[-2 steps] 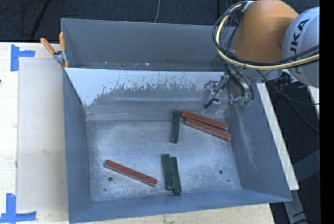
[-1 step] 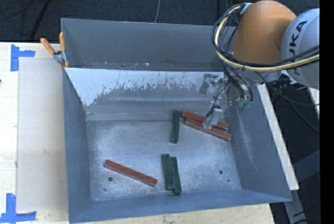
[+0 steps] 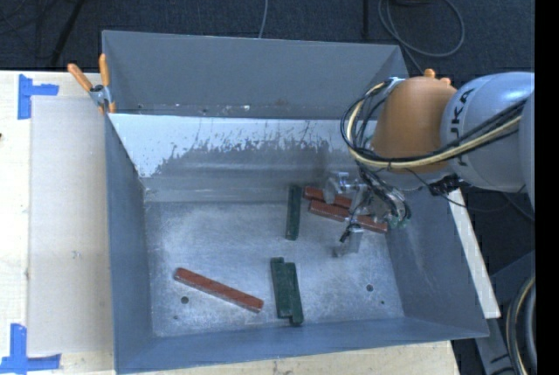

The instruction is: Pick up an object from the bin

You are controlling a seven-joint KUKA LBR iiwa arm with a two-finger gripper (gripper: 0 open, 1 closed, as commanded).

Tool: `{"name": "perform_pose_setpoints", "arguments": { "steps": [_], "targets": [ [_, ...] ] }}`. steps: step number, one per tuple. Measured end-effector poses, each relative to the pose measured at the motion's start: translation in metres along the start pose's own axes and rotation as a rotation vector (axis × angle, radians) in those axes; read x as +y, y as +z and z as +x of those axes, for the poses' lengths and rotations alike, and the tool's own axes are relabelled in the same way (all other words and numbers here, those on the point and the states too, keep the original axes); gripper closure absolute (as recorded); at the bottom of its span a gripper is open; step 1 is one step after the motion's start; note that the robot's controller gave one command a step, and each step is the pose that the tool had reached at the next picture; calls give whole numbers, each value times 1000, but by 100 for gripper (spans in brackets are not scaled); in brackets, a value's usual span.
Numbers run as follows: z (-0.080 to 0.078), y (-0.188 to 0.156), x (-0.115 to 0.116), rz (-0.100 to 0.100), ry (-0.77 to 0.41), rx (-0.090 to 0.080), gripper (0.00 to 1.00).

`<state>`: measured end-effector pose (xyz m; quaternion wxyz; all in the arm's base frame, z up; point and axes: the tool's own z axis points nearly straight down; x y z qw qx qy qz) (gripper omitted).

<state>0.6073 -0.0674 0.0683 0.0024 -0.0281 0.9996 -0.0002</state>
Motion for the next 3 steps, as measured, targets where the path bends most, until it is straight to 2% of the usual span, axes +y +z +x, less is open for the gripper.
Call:
{"name": "perform_pose_setpoints", "arguments": {
  "steps": [1, 2, 3],
  "targets": [
    [-12, -3, -19, 1, 599, 4, 0],
    [-12, -3, -18, 2, 594, 5, 100],
    [4, -144, 69, -2, 367, -2, 100]
  ]
}}
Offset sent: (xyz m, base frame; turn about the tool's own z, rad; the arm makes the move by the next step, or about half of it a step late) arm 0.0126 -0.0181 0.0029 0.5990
